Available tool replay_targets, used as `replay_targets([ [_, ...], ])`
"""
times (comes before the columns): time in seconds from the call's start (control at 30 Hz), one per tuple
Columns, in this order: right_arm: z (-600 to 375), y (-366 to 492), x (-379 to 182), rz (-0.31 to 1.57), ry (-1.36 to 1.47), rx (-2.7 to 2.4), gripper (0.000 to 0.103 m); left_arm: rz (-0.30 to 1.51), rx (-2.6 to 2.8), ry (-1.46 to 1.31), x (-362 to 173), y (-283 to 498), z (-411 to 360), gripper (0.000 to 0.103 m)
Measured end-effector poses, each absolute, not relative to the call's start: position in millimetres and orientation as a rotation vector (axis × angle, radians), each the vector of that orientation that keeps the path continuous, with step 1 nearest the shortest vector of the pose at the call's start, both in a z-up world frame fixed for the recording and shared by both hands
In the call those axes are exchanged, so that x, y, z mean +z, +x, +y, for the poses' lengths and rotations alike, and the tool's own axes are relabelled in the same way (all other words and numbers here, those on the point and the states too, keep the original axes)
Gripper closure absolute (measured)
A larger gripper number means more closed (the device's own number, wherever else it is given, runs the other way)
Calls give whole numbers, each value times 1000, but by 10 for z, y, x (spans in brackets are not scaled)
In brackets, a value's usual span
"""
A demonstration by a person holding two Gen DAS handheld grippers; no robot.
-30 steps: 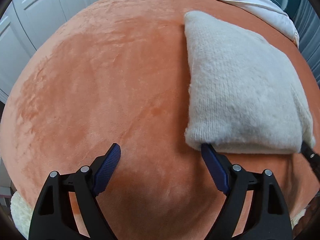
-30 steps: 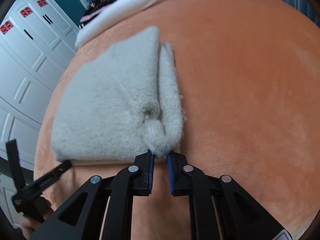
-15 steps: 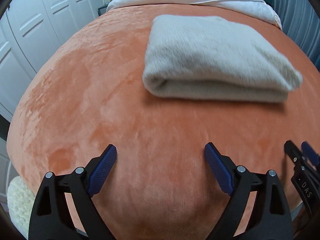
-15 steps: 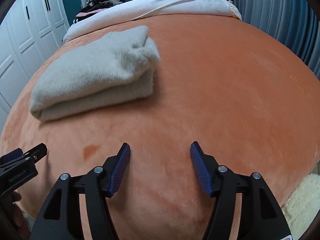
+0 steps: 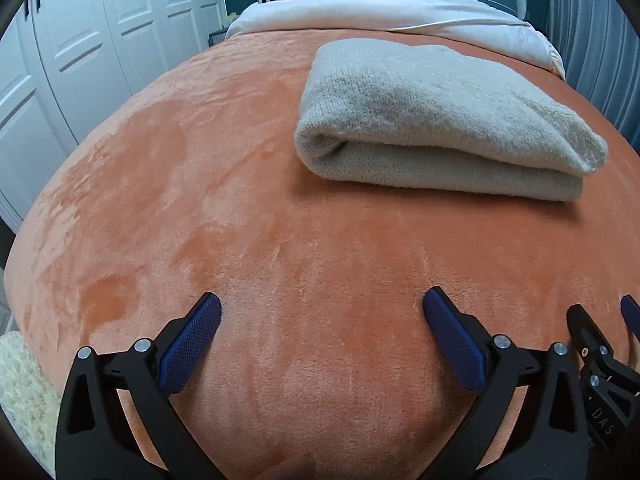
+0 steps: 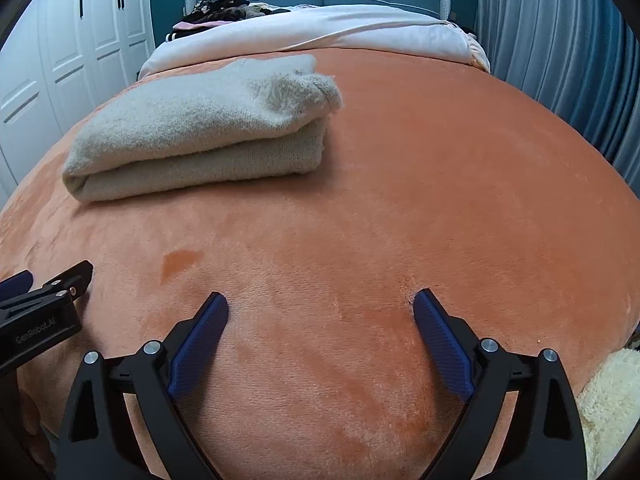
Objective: Fold small clothes
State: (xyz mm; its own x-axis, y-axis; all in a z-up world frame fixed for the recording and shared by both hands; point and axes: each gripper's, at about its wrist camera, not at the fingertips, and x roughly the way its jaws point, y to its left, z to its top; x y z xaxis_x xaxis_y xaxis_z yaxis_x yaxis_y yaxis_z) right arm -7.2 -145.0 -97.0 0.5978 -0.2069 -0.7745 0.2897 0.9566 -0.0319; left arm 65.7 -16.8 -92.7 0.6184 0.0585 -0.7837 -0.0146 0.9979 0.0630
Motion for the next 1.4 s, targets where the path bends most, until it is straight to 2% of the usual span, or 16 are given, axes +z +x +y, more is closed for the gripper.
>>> replay_targets([
  [0.23, -1405, -84, -990, 887, 95, -291, 10, 843, 28, 52, -967, 610, -152, 5],
  [0.37, -1411, -36, -998, 895, 96, -291, 5, 839, 23, 41, -968, 625, -114, 5],
  [1.4, -1399, -27, -1010, 892, 98, -290, 5, 831, 36, 49, -987, 609, -147, 5],
])
